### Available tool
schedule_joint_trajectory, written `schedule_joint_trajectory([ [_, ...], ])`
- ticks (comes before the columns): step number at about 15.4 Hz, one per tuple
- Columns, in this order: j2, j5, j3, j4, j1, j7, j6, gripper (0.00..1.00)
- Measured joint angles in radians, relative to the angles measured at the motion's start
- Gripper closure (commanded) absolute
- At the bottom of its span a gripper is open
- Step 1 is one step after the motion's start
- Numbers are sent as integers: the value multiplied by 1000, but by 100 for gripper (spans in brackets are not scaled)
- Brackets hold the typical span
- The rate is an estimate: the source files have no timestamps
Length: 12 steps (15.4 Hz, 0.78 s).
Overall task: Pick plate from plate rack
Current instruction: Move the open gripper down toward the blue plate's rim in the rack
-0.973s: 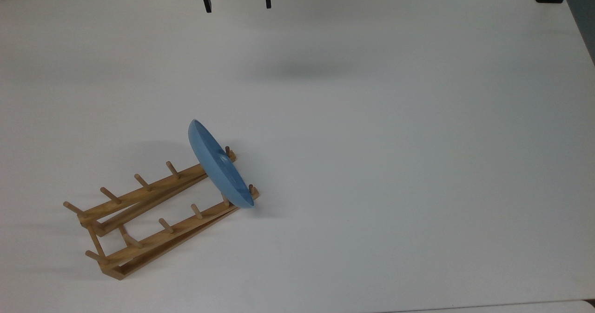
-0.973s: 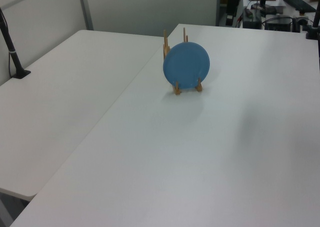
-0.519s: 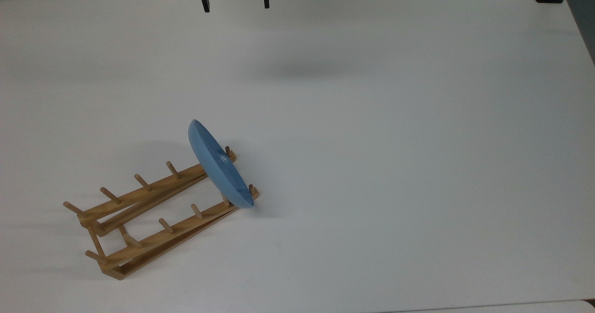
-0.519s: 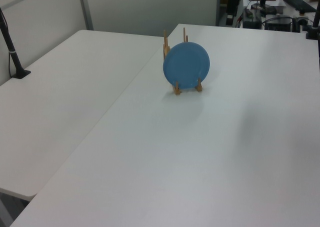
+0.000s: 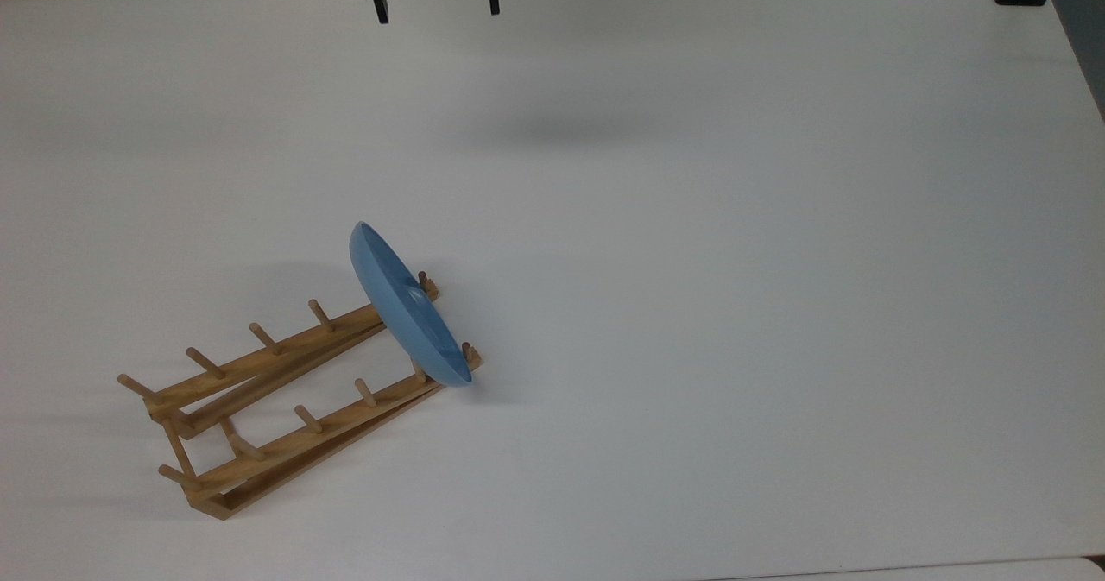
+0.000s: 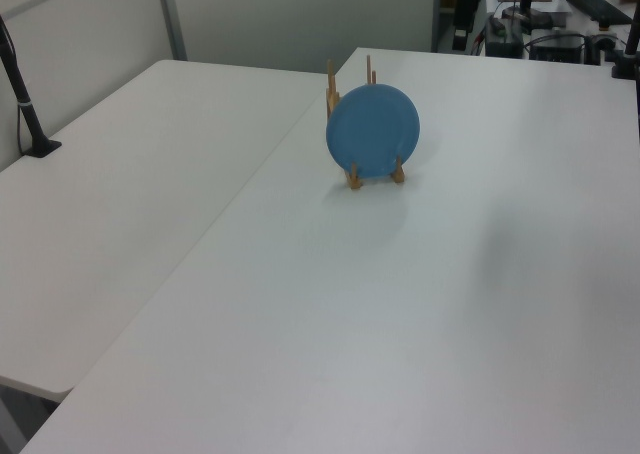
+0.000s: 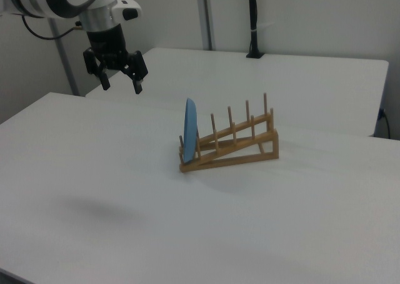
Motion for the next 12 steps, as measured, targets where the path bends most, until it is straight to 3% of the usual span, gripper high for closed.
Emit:
schedule_joint_trajectory([
  [4,0,0,-6,0,-47,-170,1,0],
  [7,1,0,-11,-2,-93,-210,66,0],
  [12,26,-4,-14,-88,-108,-218,351,0],
])
